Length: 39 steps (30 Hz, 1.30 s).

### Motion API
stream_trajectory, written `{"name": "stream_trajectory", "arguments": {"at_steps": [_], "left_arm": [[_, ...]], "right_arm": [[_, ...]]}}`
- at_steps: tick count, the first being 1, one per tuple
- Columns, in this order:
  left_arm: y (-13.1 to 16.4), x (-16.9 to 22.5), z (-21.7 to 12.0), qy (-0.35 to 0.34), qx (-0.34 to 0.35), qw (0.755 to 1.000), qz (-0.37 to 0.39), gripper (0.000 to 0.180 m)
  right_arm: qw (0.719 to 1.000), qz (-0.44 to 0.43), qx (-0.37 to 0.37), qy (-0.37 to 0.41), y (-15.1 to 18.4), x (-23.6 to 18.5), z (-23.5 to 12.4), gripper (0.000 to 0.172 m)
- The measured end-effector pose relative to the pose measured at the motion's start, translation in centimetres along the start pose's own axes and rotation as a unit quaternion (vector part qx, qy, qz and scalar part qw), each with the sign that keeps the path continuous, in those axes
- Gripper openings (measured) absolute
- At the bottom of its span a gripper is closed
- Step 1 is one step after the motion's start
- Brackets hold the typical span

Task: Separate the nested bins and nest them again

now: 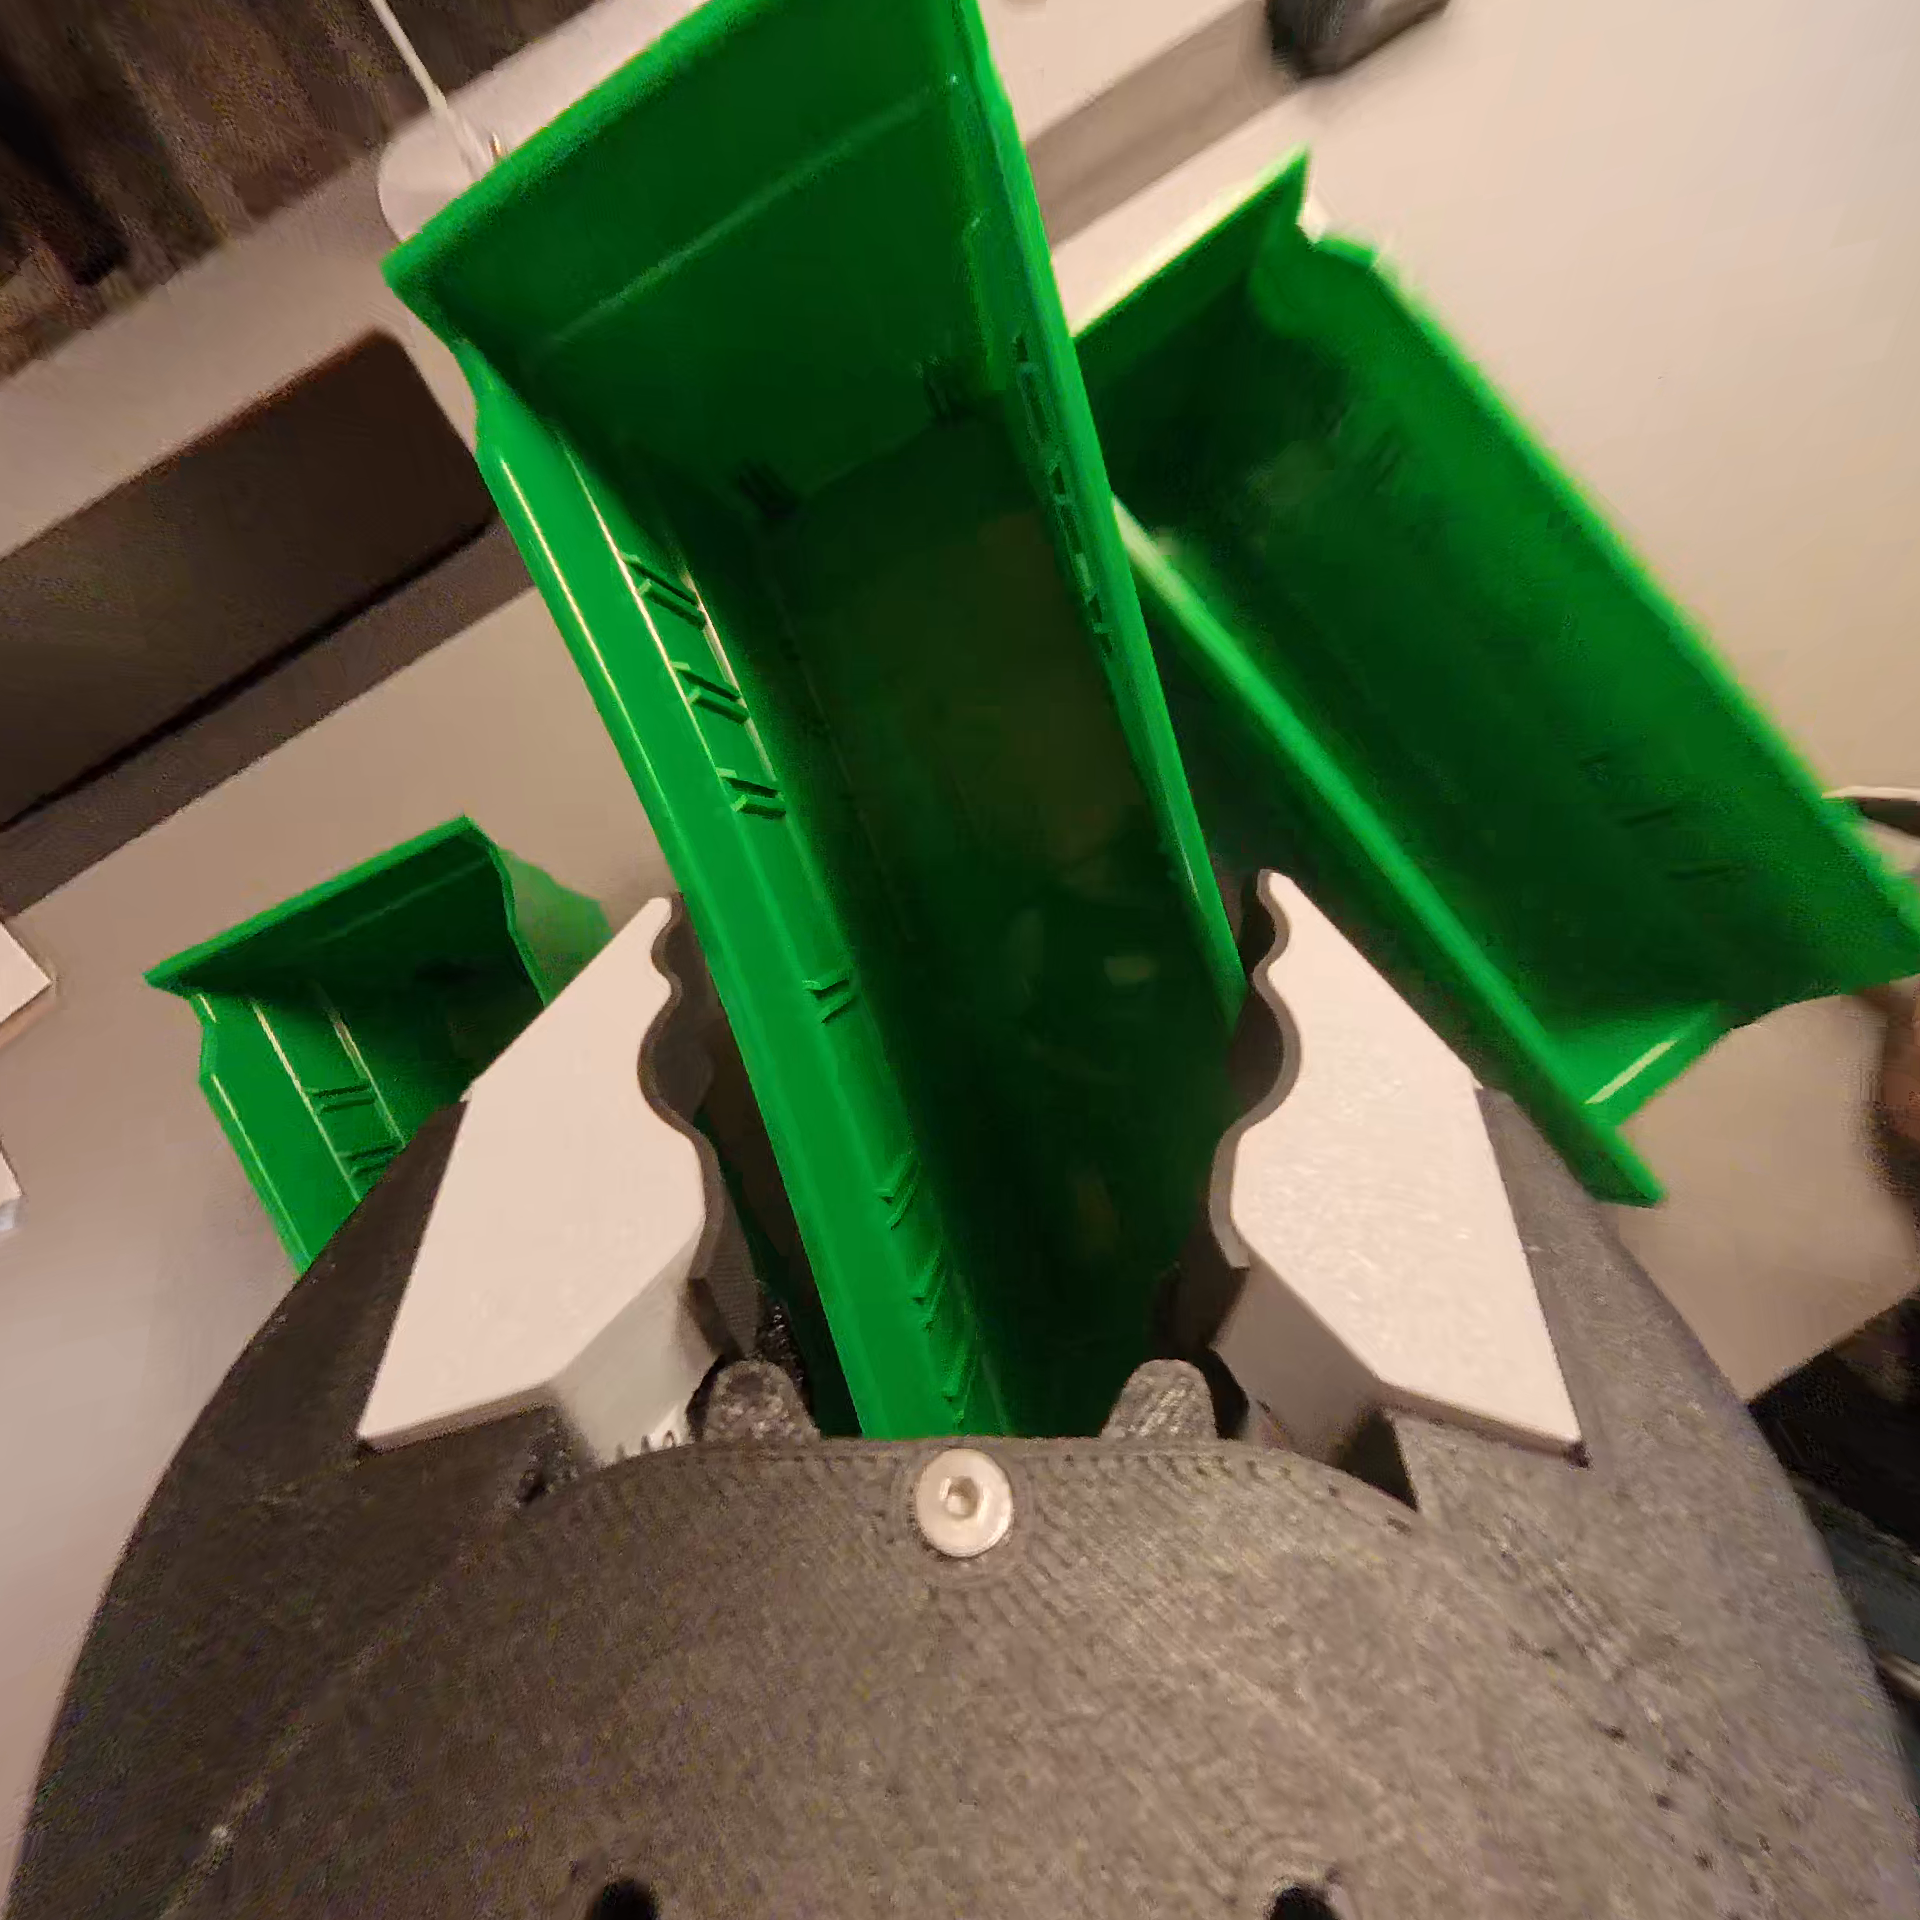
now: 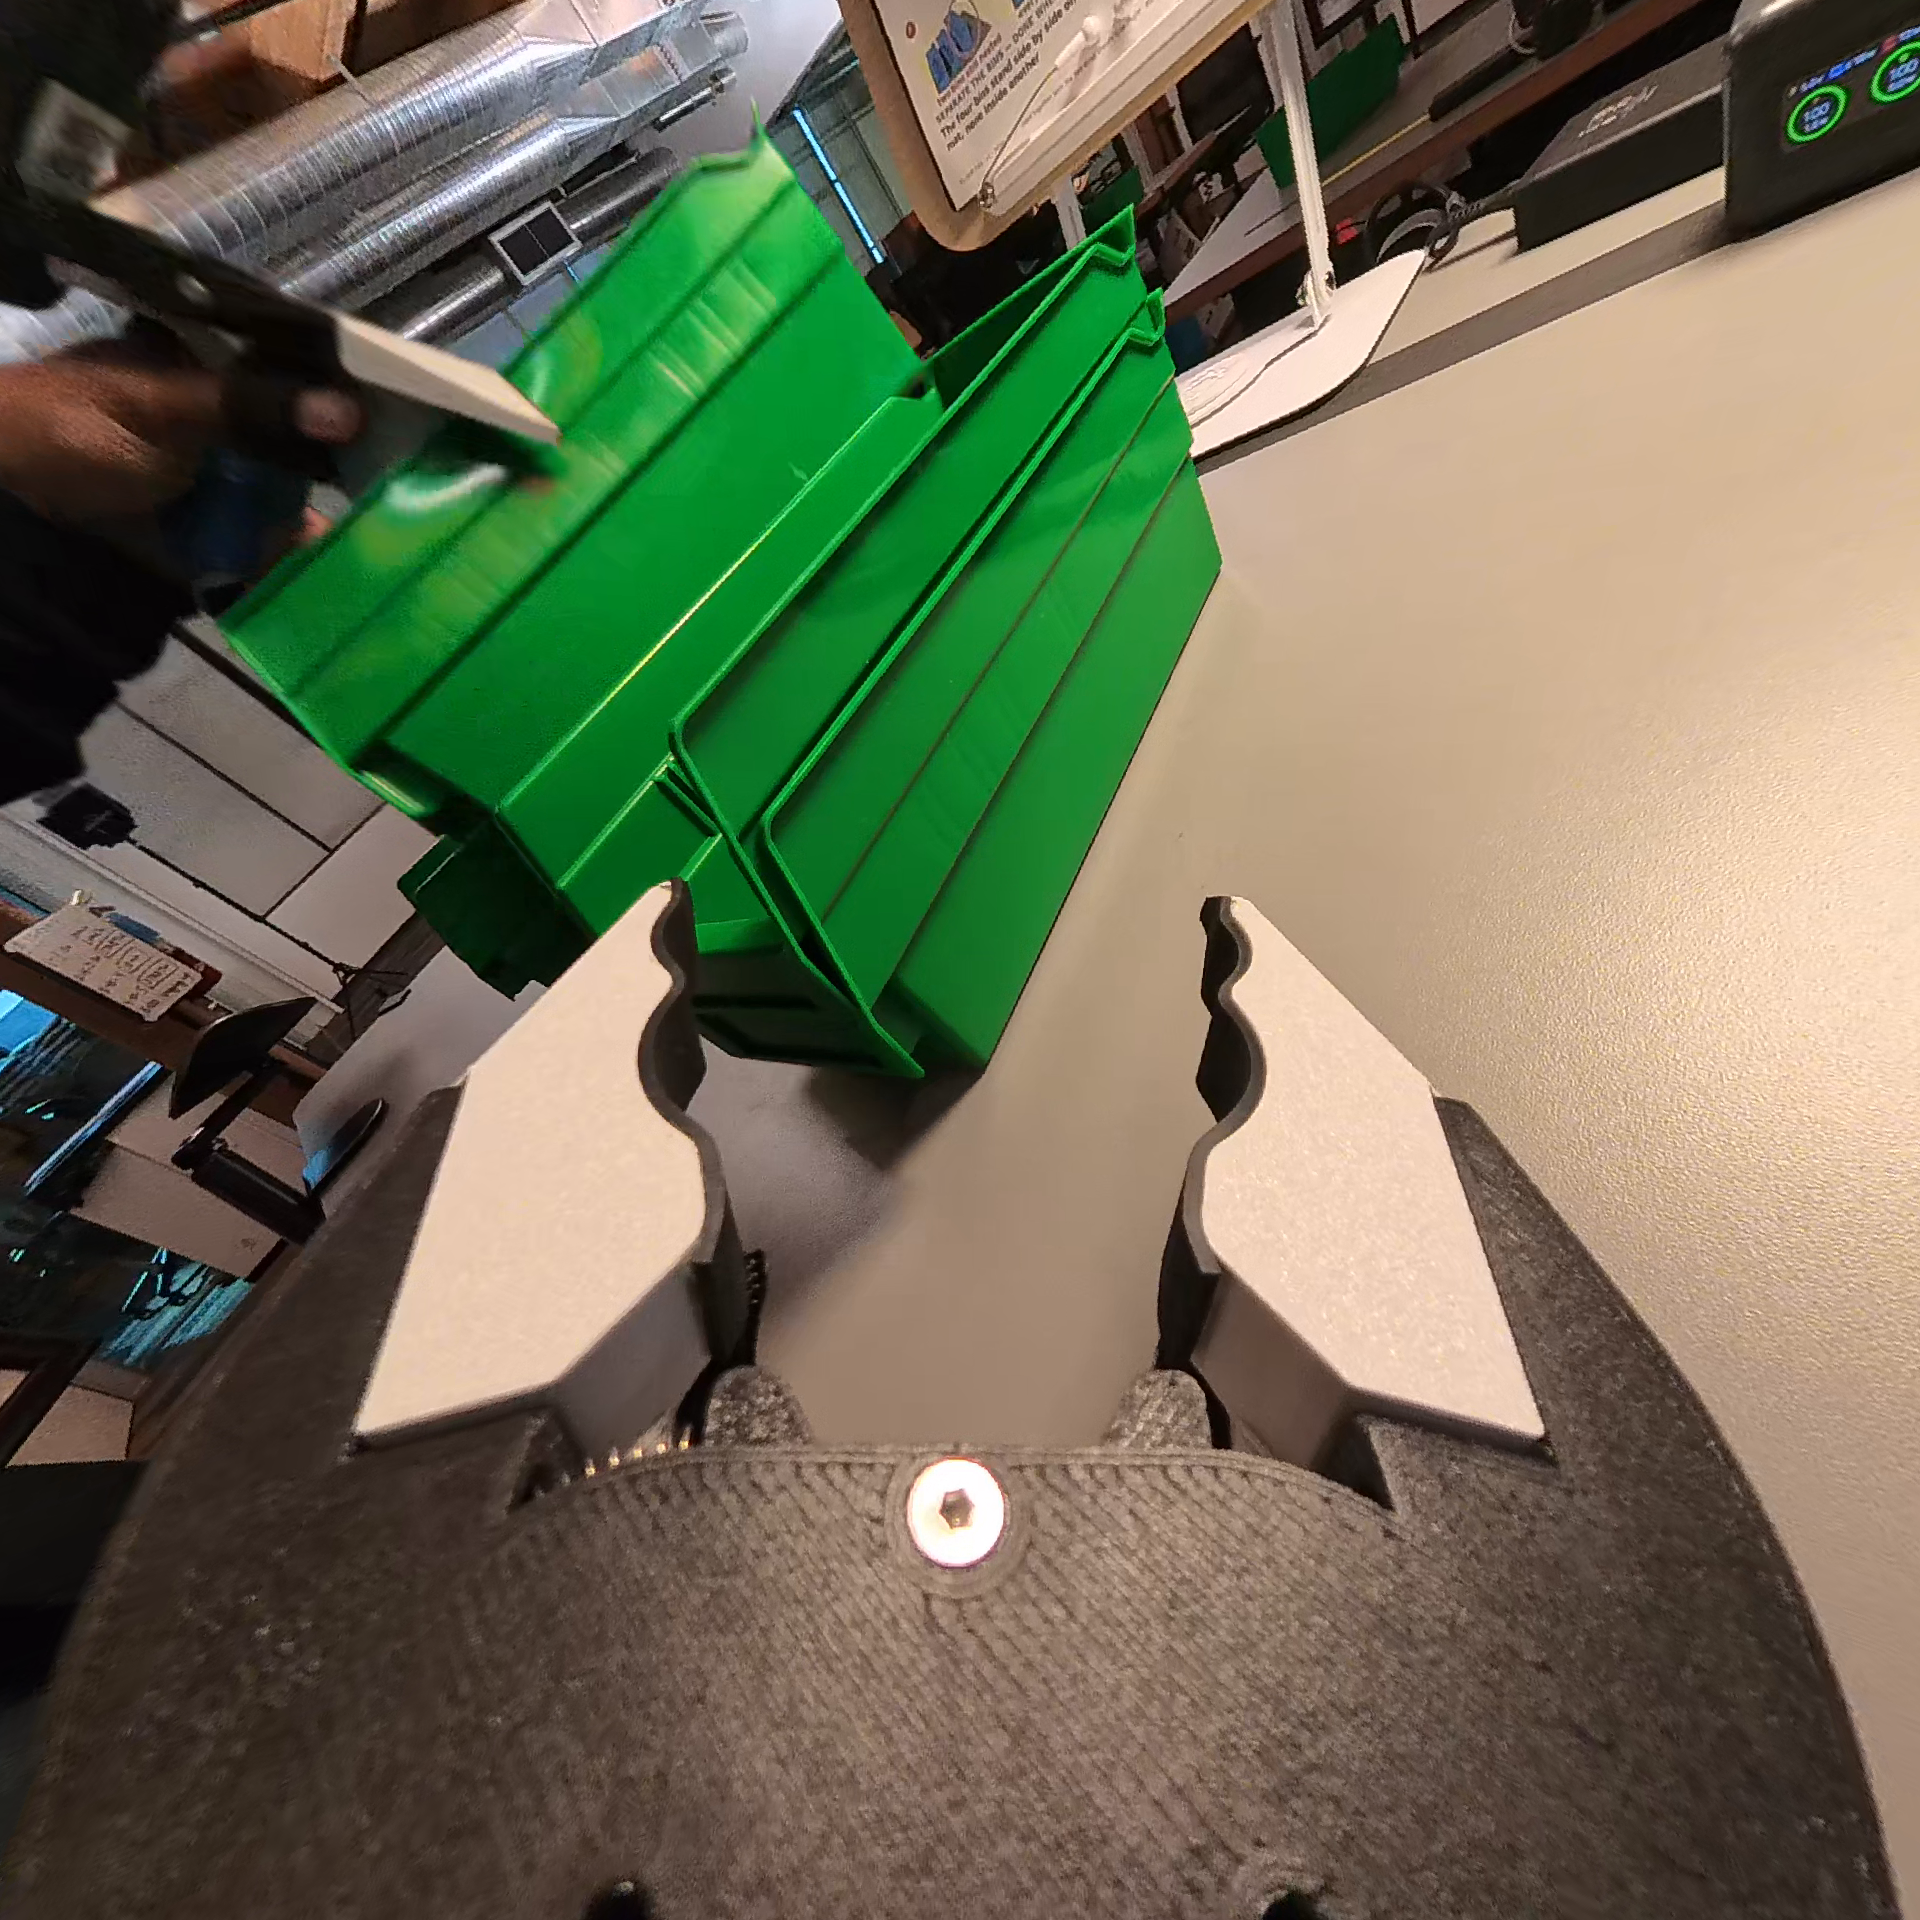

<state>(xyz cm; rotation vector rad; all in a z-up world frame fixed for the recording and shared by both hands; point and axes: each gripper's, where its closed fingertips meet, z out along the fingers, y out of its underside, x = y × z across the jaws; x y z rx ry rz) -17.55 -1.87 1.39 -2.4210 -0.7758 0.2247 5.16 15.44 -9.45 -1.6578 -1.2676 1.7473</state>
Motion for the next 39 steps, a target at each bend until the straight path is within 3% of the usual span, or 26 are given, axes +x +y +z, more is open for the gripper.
{"name": "stream_trajectory", "arguments": {"at_steps": [7, 11, 15, 24, 39], "left_arm": [[-5.7, 6.1, -3.8, 0.08, 0.064, 0.994, -0.027, 0.102], [-6.0, 10.0, -2.2, 0.143, 0.065, 0.984, -0.078, 0.101], [-4.4, 12.6, 1.2, 0.172, 0.059, 0.975, -0.128, 0.102], [-3.6, 11.3, 3.0, 0.101, 0.085, 0.973, -0.188, 0.114], [-4.5, 11.9, 5.1, -0.011, 0.064, 0.996, -0.063, 0.12]], "right_arm": [[1.0, 0.0, 0.003, -0.004, -0.1, -0.1, -0.1, 0.098], [1.0, 0.003, 0.005, -0.007, -0.2, -0.1, -0.1, 0.098], [1.0, 0.004, 0.006, -0.01, -0.2, -0.2, -0.2, 0.098], [0.999, 0.016, 0.012, -0.025, -0.4, -0.4, -0.4, 0.098], [0.999, 0.016, 0.011, -0.027, -0.3, -0.5, -0.5, 0.098]]}}
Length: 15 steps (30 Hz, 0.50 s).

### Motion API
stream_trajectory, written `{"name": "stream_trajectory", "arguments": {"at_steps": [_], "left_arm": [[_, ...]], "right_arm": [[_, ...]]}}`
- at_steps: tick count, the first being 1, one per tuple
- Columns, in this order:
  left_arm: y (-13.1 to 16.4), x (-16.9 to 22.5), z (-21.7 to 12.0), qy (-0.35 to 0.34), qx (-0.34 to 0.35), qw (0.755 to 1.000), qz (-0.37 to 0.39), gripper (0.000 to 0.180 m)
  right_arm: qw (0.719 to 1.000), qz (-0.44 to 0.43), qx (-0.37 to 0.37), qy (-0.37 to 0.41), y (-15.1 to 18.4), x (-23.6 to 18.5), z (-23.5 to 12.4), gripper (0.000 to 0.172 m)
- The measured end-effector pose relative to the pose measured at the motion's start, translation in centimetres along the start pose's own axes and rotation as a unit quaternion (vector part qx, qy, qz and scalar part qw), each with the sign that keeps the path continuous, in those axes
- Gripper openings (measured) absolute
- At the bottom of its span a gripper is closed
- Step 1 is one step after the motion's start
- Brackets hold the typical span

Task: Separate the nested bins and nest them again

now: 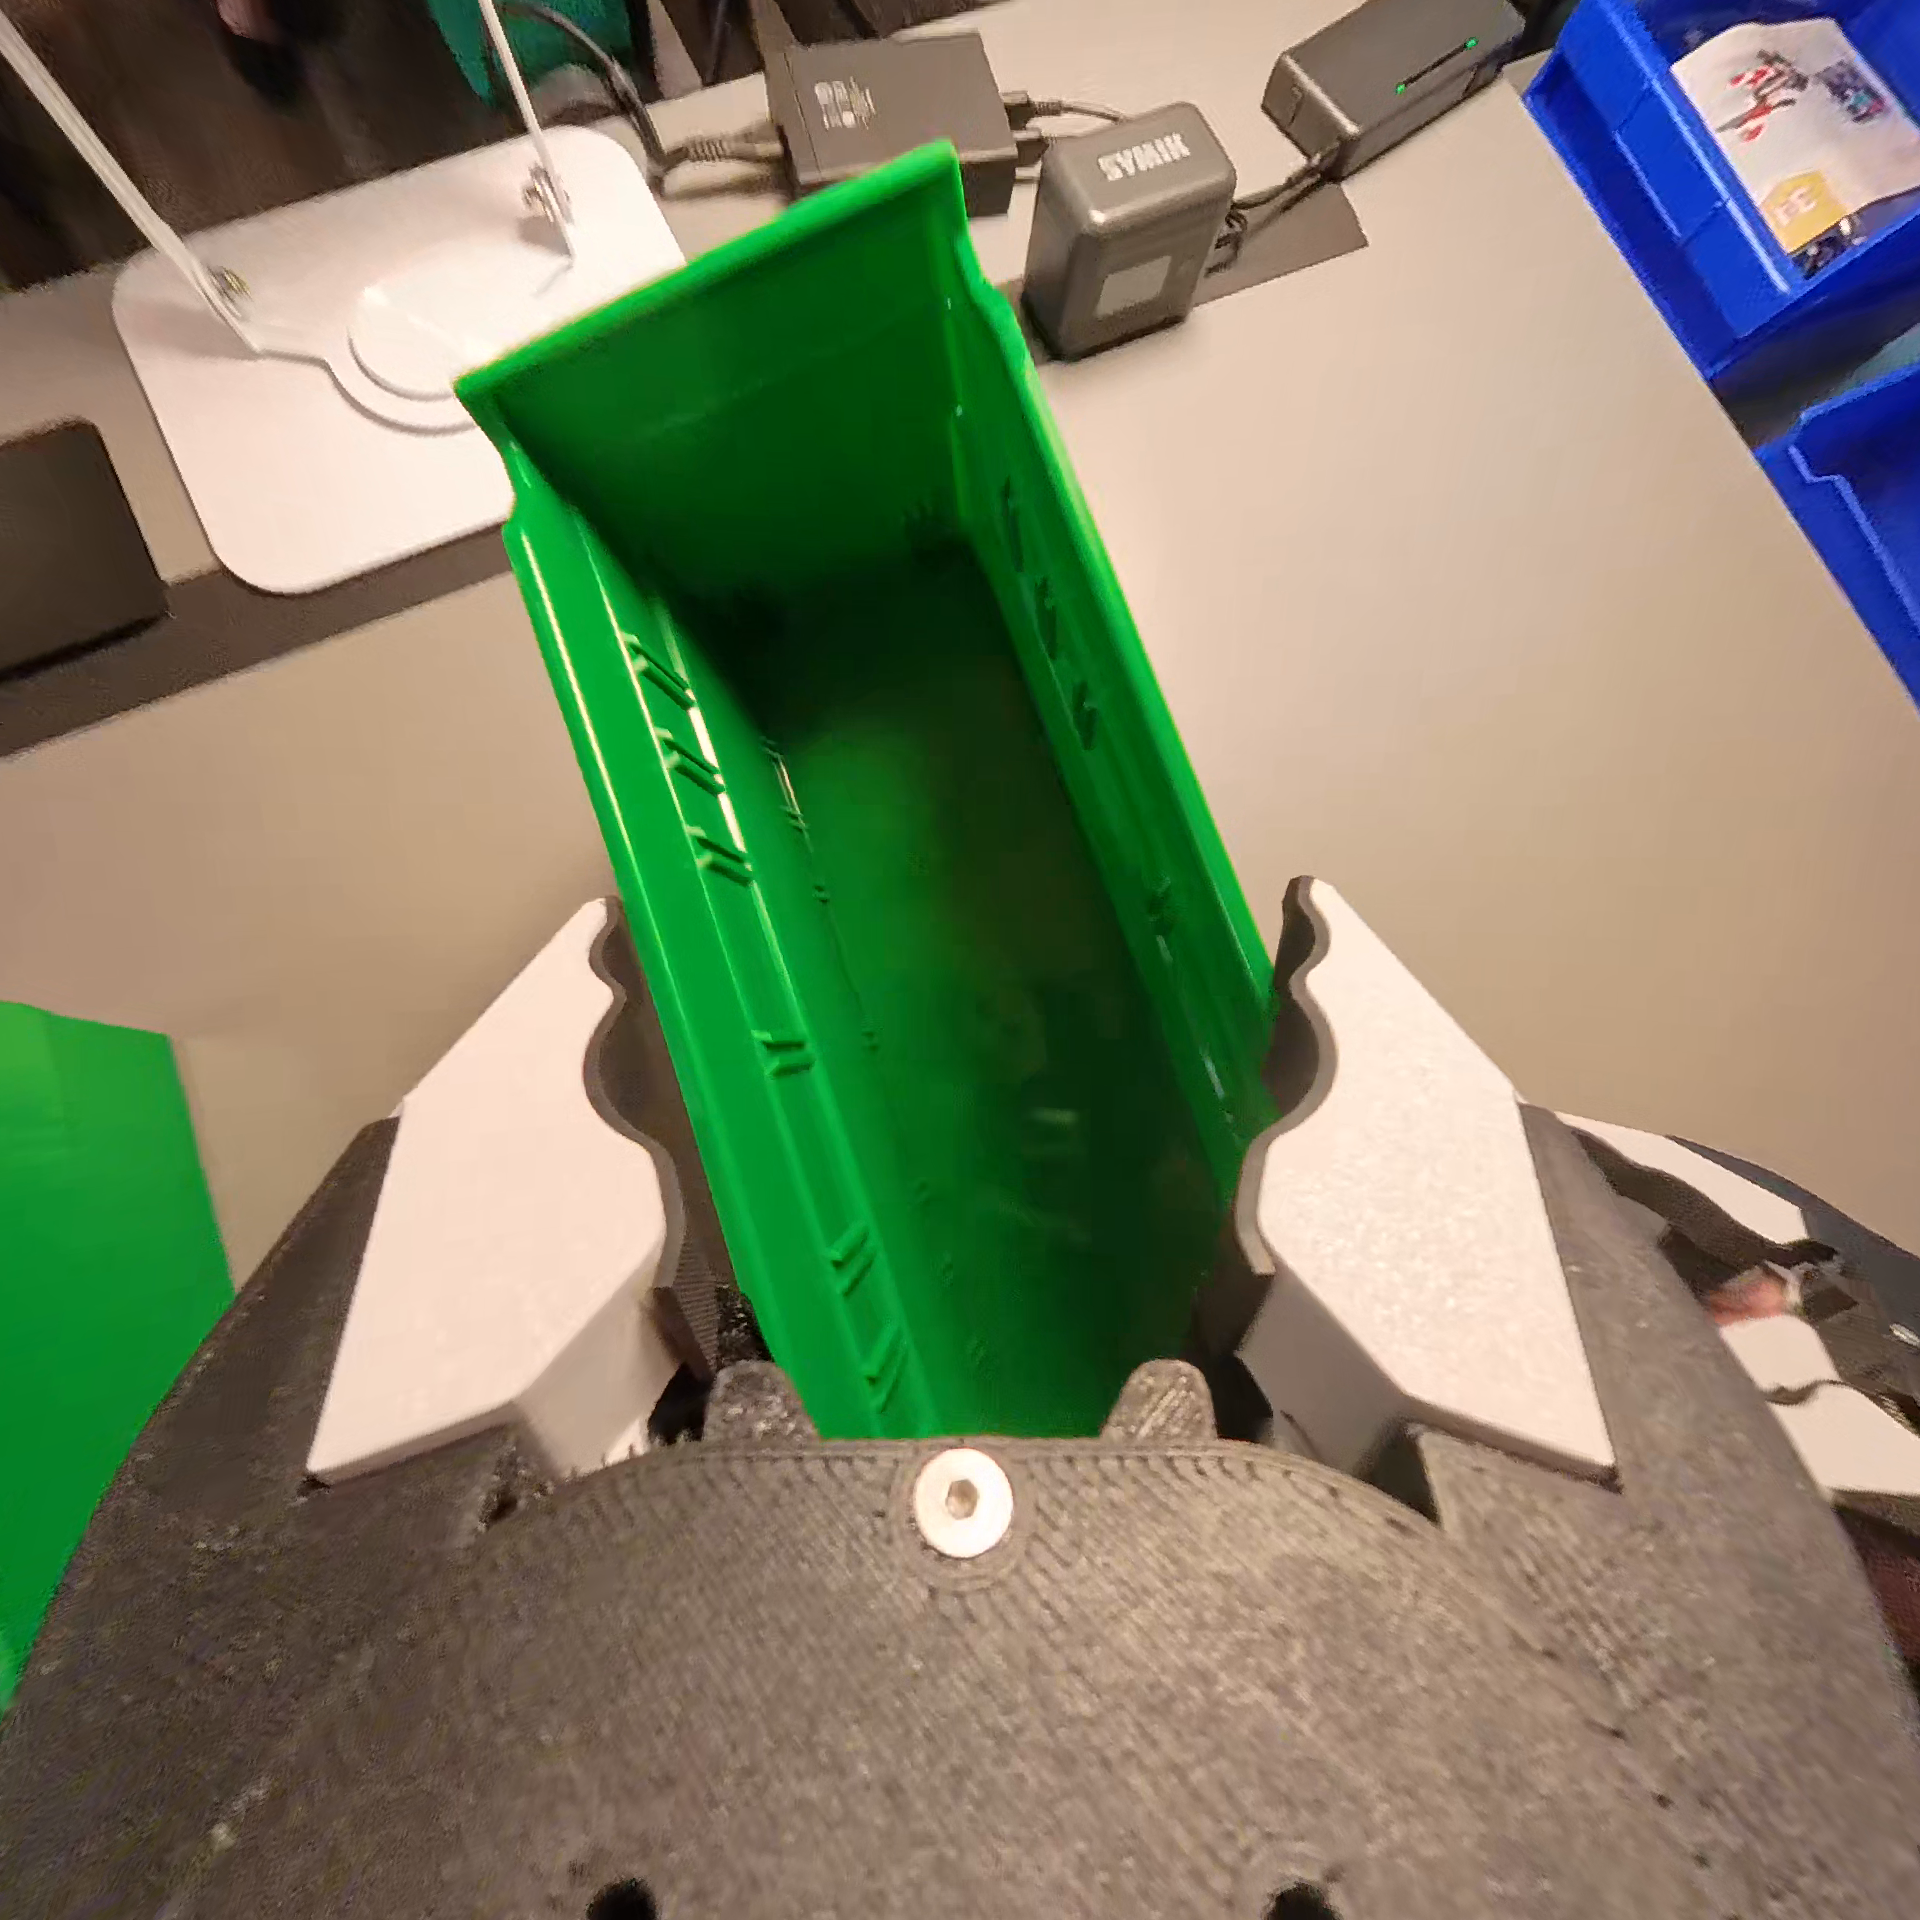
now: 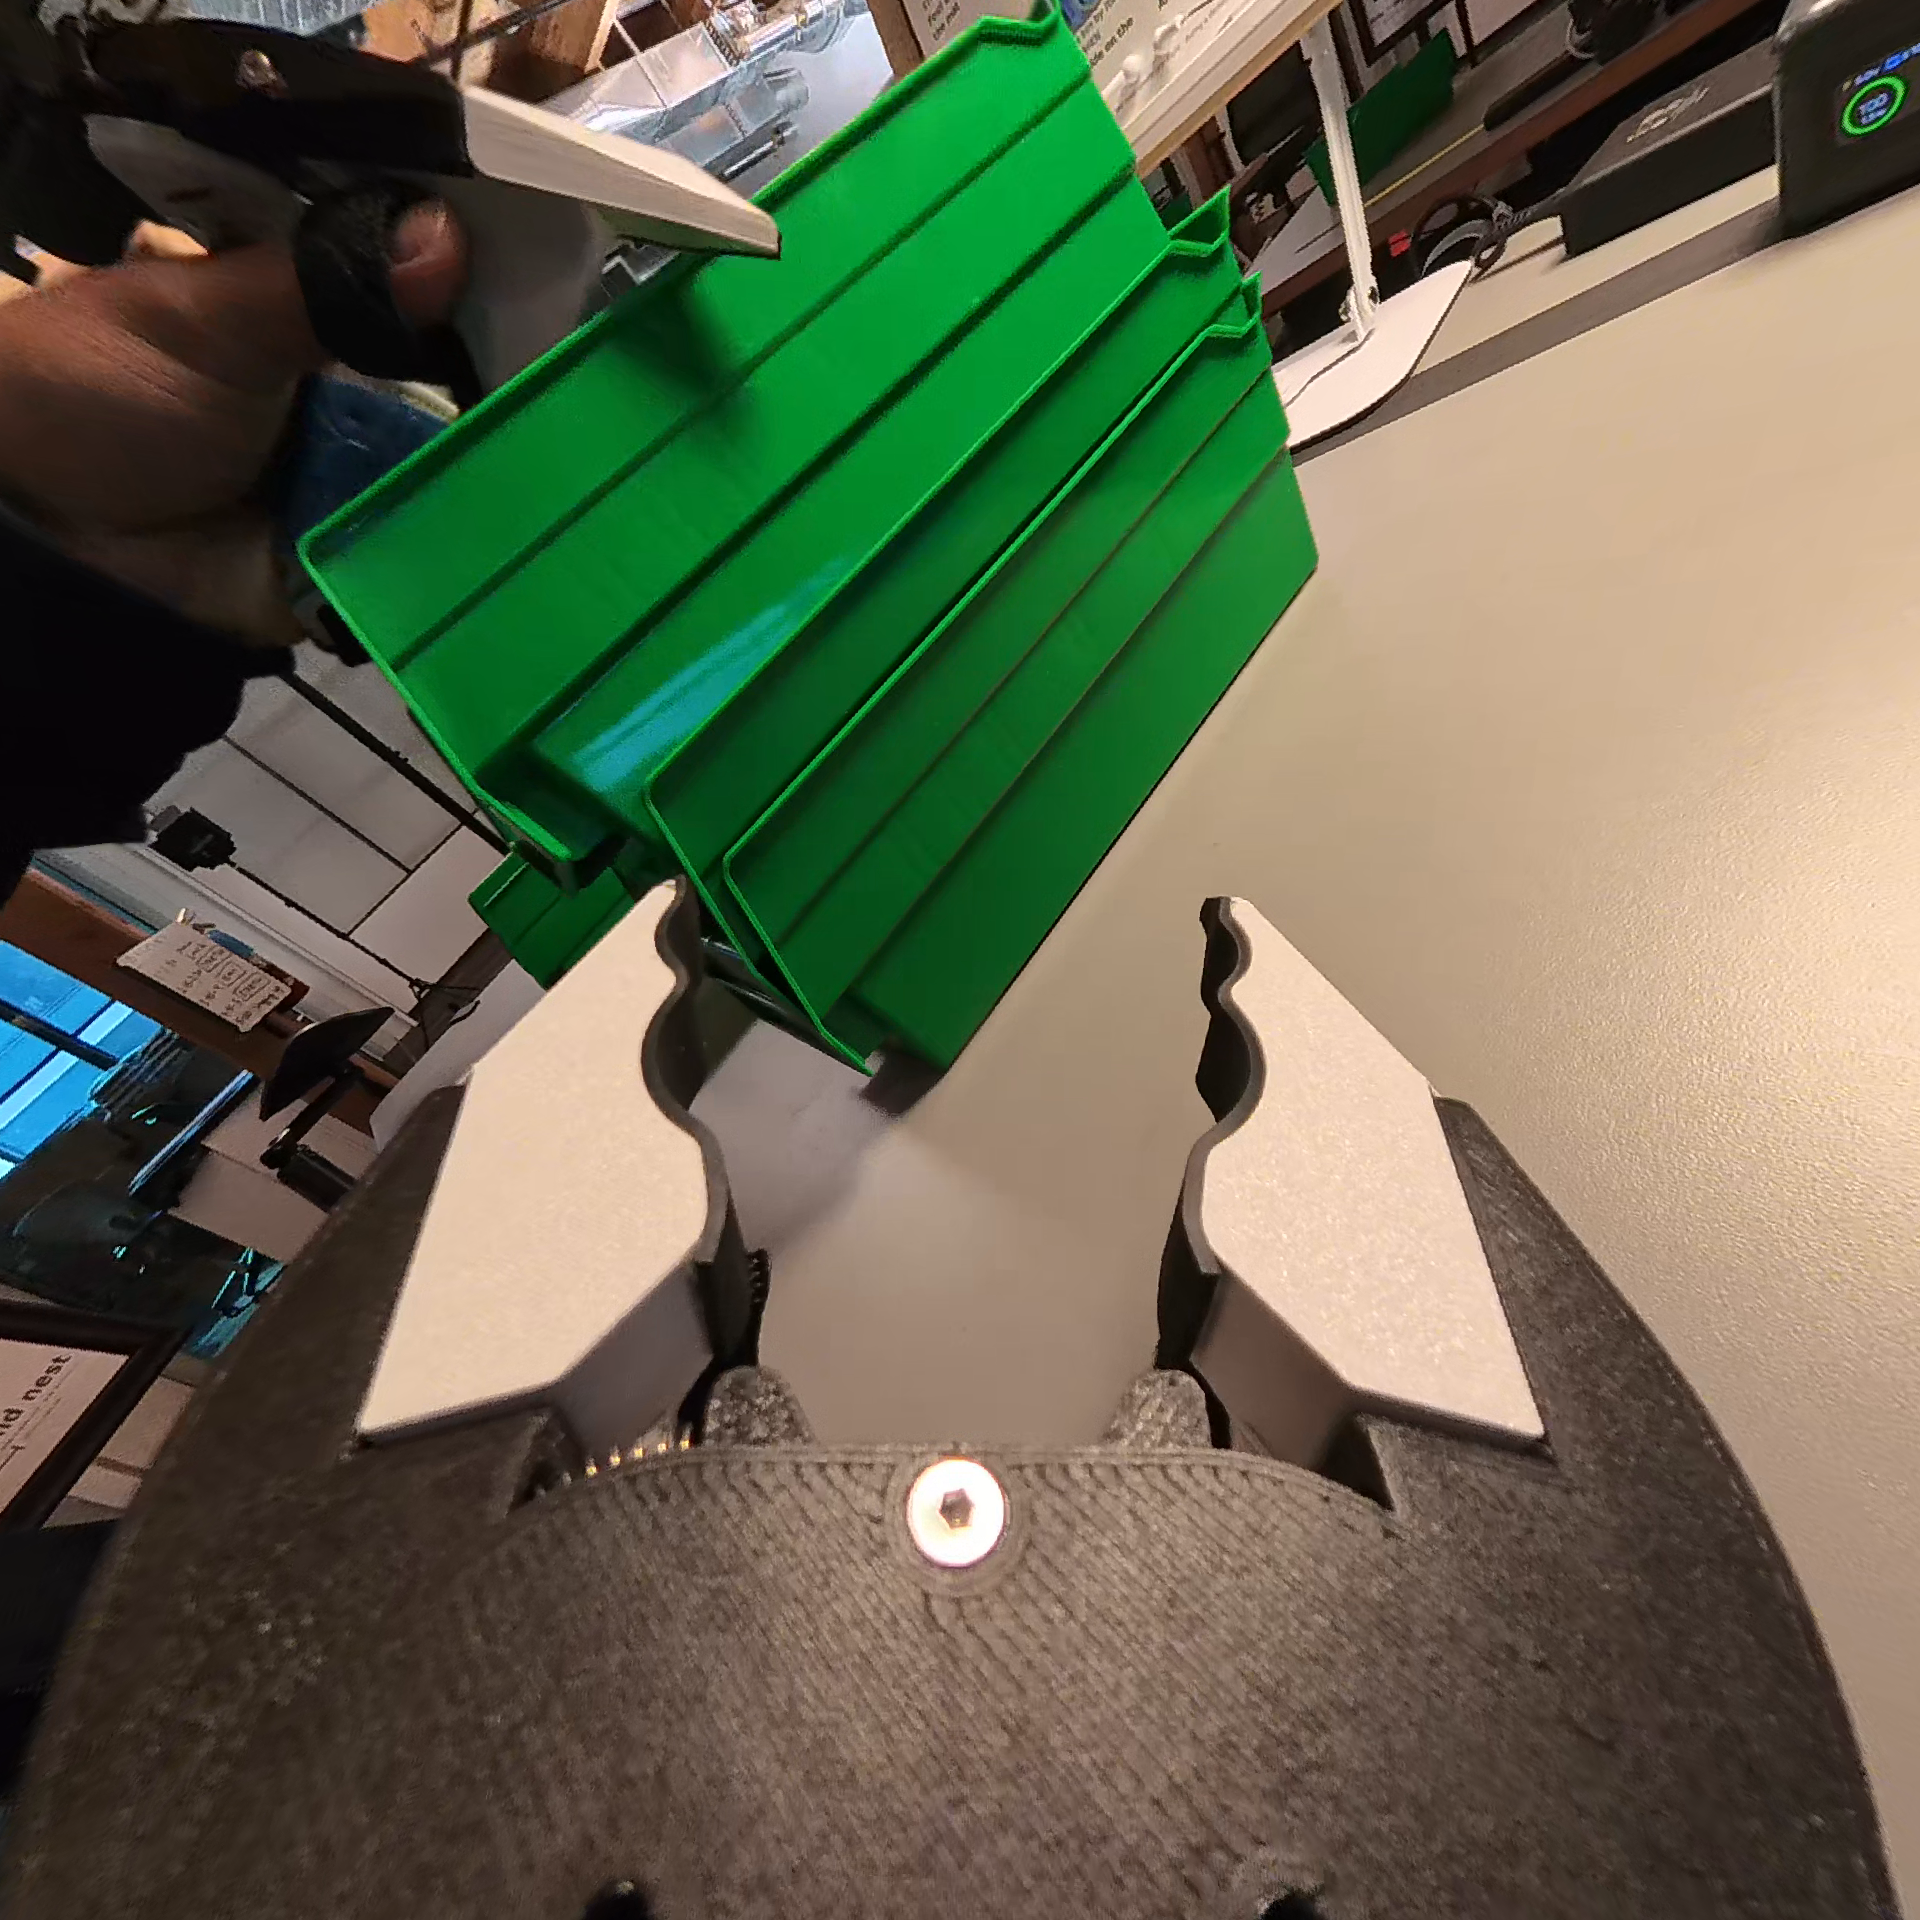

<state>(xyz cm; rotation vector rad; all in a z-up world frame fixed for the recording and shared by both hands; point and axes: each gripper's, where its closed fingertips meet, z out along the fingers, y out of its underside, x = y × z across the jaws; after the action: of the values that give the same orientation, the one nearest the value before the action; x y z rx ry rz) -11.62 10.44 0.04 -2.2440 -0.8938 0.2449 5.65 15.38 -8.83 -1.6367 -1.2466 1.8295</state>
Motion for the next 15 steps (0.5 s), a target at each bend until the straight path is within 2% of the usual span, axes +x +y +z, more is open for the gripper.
{"name": "stream_trajectory", "arguments": {"at_steps": [7, 11, 15], "left_arm": [[-1.0, 0.4, 0.9, -0.015, 0.006, 0.999, 0.045, 0.109], [-0.6, 0.9, 1.8, -0.017, -0.003, 0.998, 0.067, 0.108], [-0.5, 1.2, 1.3, -0.002, -0.002, 0.997, 0.08, 0.11]], "right_arm": [[1.0, 0.001, 0.002, -0.001, 0.0, 0.0, -0.1, 0.097], [1.0, -0.001, 0.0, 0.0, 0.0, 0.0, 0.0, 0.098], [1.0, 0.0, 0.001, -0.001, 0.0, 0.0, -0.1, 0.097]]}}
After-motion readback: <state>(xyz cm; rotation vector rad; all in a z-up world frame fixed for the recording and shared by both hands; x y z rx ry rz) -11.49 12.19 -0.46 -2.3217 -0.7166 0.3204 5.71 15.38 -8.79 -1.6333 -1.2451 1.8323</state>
